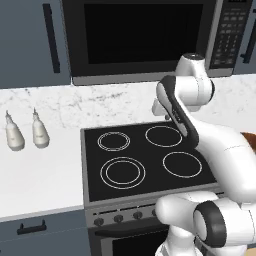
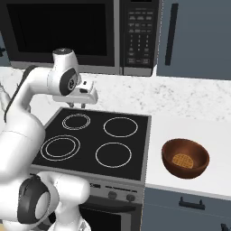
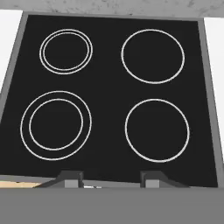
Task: Open the microwave, place the bowl with waffle inside the microwave, then close the microwave door and turn it on.
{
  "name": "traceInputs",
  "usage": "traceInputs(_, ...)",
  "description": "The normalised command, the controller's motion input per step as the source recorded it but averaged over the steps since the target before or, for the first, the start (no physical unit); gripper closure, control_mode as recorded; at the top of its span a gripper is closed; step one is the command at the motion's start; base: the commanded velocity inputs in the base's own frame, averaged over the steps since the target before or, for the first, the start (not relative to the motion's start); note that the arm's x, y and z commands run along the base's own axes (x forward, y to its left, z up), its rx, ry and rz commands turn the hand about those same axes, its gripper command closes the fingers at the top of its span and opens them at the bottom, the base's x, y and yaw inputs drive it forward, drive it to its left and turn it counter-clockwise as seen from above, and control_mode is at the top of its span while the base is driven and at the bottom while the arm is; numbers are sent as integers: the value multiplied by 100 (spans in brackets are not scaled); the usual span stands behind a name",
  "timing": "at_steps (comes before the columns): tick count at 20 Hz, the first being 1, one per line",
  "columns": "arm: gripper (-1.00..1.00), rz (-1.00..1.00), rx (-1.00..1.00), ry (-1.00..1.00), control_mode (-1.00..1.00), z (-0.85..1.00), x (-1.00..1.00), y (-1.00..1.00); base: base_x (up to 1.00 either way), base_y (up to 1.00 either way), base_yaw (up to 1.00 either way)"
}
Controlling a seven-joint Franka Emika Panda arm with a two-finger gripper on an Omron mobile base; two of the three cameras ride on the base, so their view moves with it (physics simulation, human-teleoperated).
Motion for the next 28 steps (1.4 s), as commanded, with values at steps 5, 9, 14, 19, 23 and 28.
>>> traceInputs(5,-100,-4,0,-53,-100,38,-55,-15,0,0,0)
traceInputs(9,-100,-8,0,-96,-100,47,-31,-45,0,0,0)
traceInputs(14,-100,-9,3,-70,-100,68,35,-55,0,0,0)
traceInputs(19,-100,-6,11,-29,-100,84,50,-59,0,0,0)
traceInputs(23,-100,-1,3,-2,-100,2,47,-18,0,0,0)
traceInputs(28,-100,2,0,5,-100,4,25,-12,0,0,0)
